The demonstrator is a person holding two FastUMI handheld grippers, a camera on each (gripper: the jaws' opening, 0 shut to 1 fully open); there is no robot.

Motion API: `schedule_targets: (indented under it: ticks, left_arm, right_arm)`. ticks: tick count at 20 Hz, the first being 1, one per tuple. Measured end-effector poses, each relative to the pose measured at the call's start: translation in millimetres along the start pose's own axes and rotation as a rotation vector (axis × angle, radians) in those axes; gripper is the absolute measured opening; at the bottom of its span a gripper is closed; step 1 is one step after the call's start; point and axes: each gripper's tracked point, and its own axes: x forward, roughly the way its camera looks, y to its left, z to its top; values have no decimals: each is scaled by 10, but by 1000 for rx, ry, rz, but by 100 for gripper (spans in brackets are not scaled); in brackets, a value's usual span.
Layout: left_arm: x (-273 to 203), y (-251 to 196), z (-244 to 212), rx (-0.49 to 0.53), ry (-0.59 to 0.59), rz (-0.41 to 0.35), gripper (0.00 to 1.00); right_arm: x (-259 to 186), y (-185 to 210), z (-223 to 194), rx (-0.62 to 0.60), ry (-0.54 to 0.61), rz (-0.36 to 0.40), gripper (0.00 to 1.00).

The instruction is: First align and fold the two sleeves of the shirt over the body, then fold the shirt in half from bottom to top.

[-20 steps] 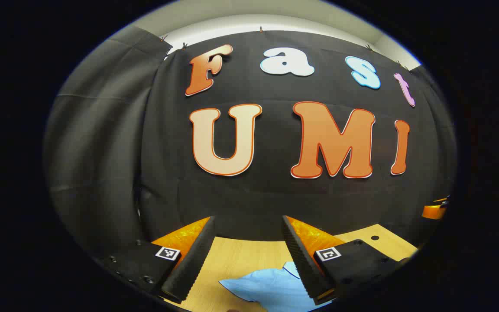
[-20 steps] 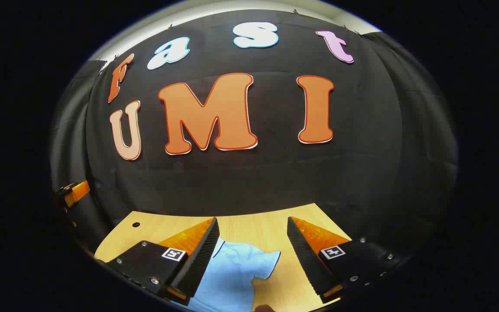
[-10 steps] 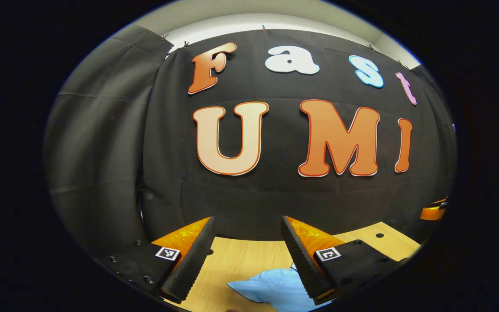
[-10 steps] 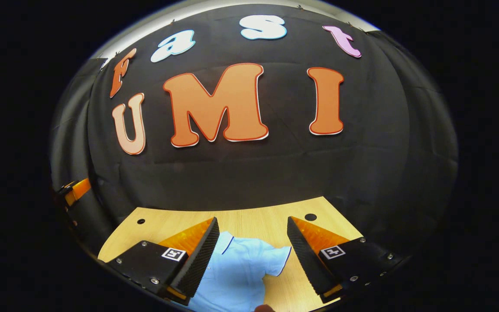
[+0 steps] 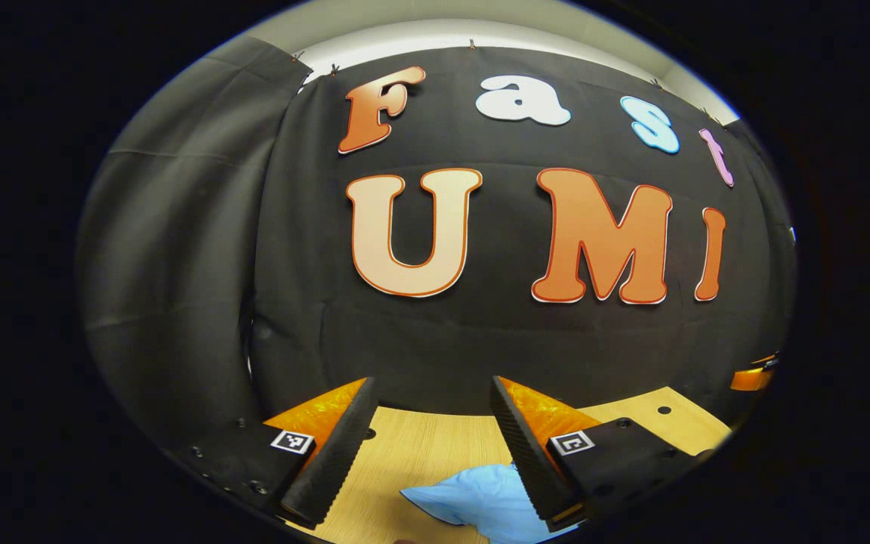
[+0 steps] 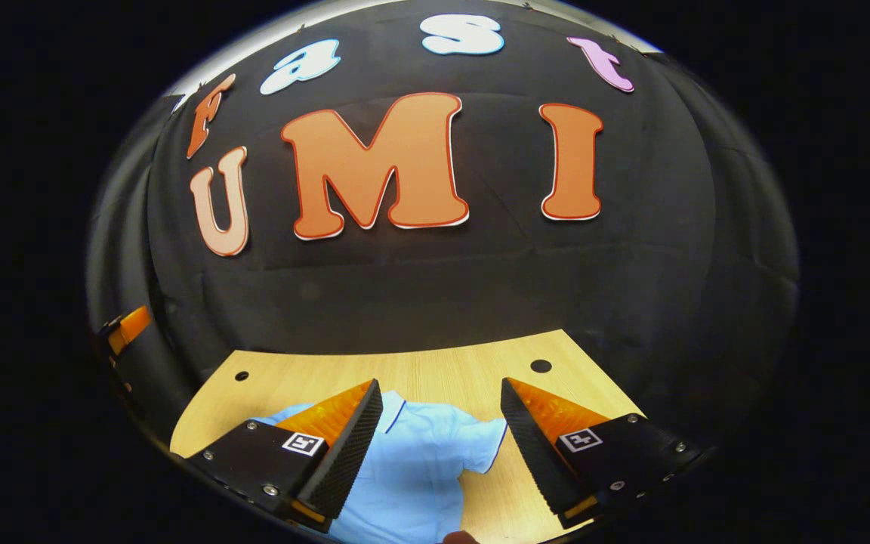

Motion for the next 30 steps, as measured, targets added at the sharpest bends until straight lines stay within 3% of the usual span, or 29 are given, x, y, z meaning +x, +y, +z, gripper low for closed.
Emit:
schedule_targets:
  ticks: [8, 11, 18, 23, 30]
  left_arm:
    - [17, 136, -61, -4, 11, 16, 98]
    - [26, 179, -104, -2, 20, 24, 98]
    - [10, 384, -228, -3, 50, 68, 98]
    - [-45, 561, -346, -1, 76, 106, 98]
    - [-105, 632, -484, 28, 112, 128, 98]
  right_arm:
    - [391, -211, -330, 46, 209, -33, 97]
    - [640, -439, -590, 45, 332, -73, 97]
    - [1225, -715, -1315, 123, 641, -80, 98]
    - [1530, -879, -1877, 74, 809, -121, 98]
    - [1713, -967, -2433, 162, 979, -181, 98]
